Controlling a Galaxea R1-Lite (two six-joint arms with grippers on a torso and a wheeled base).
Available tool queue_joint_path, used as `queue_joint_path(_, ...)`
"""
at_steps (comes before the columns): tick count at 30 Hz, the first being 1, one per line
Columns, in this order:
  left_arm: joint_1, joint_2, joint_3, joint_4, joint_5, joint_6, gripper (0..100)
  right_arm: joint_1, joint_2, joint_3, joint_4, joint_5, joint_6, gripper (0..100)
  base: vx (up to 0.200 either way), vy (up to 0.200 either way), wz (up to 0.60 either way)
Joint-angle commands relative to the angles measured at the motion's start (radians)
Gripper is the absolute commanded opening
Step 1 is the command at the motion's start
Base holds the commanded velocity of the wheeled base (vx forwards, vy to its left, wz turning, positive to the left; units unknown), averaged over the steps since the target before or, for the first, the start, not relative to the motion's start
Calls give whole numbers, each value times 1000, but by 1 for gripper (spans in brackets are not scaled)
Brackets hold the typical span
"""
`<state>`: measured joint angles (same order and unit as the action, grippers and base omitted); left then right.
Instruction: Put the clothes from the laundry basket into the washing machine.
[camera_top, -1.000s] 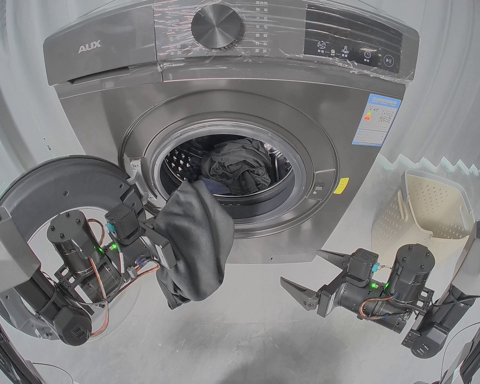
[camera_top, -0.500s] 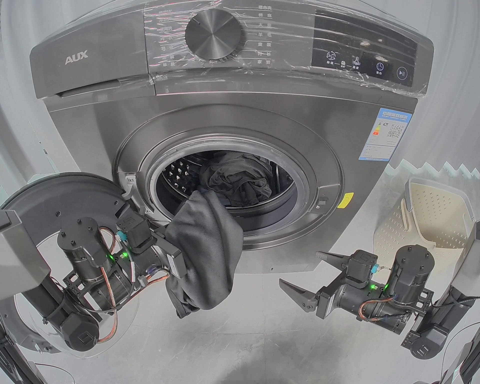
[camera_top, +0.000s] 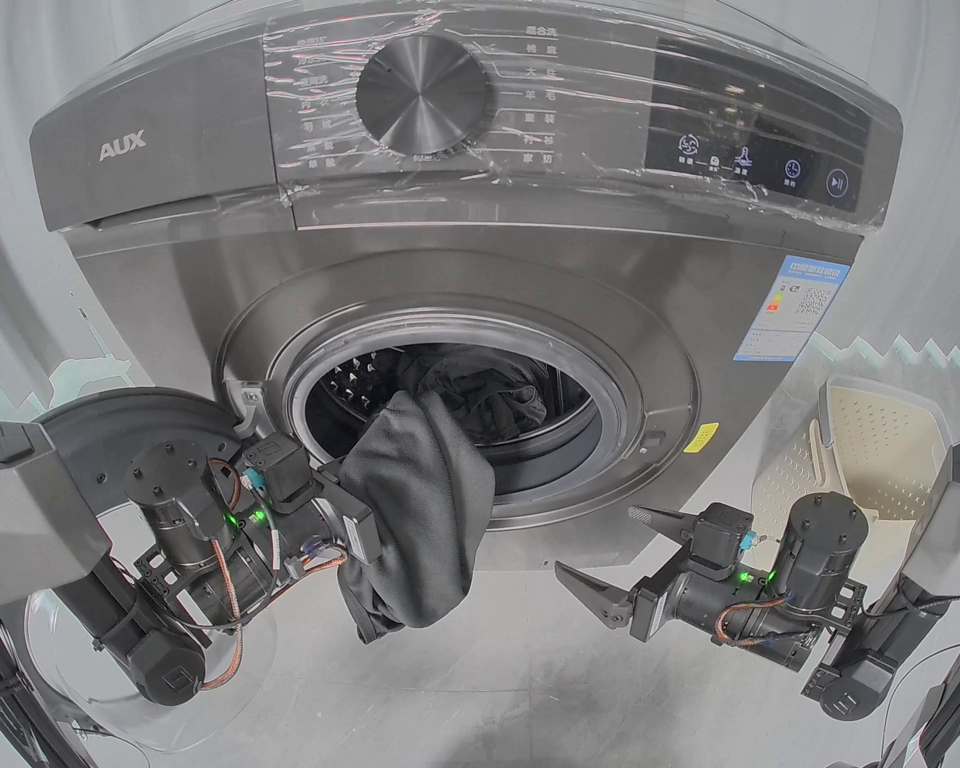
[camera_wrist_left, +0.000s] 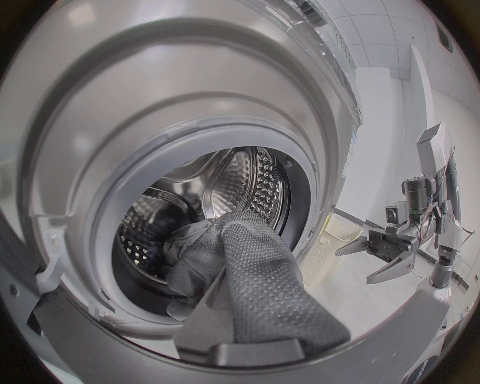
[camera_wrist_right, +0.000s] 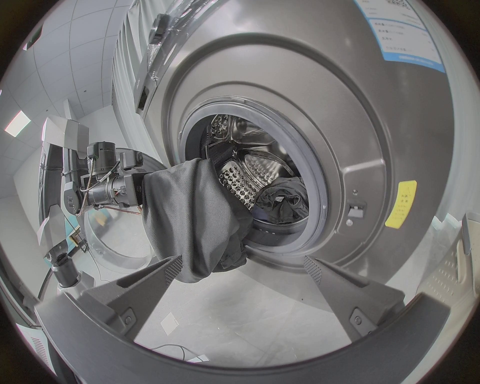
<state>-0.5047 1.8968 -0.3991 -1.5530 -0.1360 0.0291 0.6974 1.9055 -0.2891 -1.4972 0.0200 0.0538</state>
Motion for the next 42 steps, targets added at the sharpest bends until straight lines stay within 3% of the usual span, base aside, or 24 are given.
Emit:
queue_joint_path(1,-11,5,3,-1,-1,0,0,2,1,1,0,0,0,100,0,0,0)
queue_joint_path(10,-26,11,3,-2,1,-2,0,8,-5,13,0,0,-2,100,0,0,0)
queue_joint_path(19,-153,73,13,1,-2,-14,0,74,-26,53,0,-3,-2,100,0,0,0)
queue_joint_path(24,-153,148,-9,1,-8,-29,0,82,-28,53,0,-3,-2,100,0,0,0)
queue_joint_path(34,-64,372,-360,1,3,-78,0,93,-28,53,0,-3,-2,100,0,0,0)
queue_joint_path(42,-51,475,-540,5,41,-81,0,94,-28,53,0,-3,-2,100,0,0,0)
